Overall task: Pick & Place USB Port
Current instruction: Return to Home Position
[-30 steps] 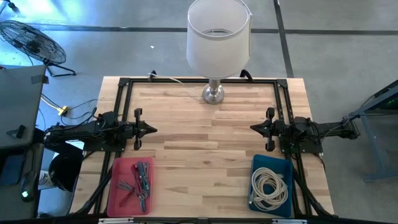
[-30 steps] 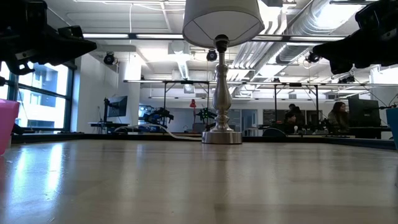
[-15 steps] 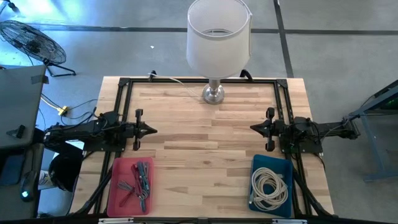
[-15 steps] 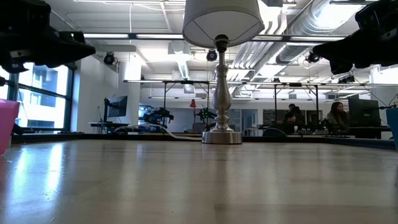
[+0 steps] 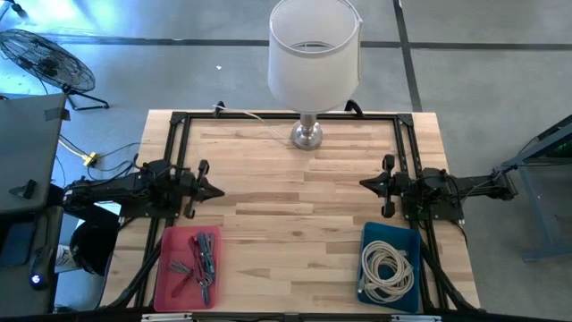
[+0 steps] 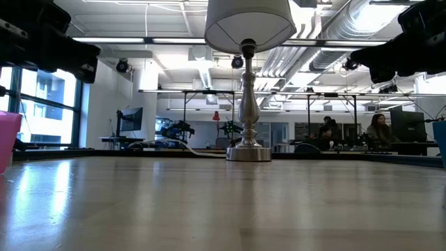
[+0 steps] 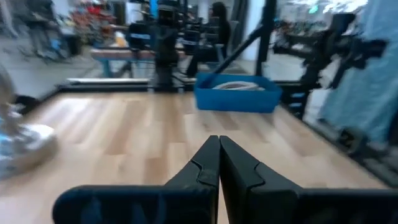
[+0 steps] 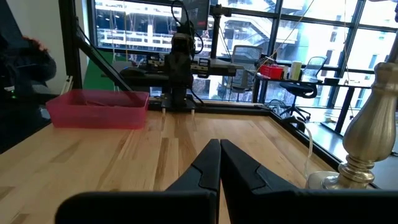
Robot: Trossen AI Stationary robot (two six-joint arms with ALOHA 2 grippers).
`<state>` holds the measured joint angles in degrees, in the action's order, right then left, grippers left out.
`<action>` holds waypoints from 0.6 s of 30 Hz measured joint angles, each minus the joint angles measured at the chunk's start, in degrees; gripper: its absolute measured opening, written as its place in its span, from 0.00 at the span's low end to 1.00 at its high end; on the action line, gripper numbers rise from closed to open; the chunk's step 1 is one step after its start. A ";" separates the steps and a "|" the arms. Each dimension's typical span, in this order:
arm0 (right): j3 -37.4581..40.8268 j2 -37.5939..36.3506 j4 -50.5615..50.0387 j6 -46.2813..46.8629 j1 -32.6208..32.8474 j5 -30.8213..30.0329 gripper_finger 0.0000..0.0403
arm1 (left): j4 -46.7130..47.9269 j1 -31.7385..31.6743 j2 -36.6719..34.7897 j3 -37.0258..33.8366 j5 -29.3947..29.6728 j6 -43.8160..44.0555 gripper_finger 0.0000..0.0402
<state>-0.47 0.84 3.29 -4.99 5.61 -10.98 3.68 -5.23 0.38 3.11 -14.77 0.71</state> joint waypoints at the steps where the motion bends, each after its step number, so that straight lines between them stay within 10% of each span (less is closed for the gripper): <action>1: 0.00 -0.02 0.00 0.00 0.01 0.00 0.00 | 0.00 0.00 0.00 0.03 -1.14 1.29 0.00; 18: 0.00 -0.02 0.26 0.02 0.00 -0.02 0.00 | -0.68 0.00 0.00 0.00 -5.44 2.42 0.00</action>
<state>-0.47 0.82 3.55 -4.98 5.61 -11.00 3.00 -5.23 0.38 3.11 -20.21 3.14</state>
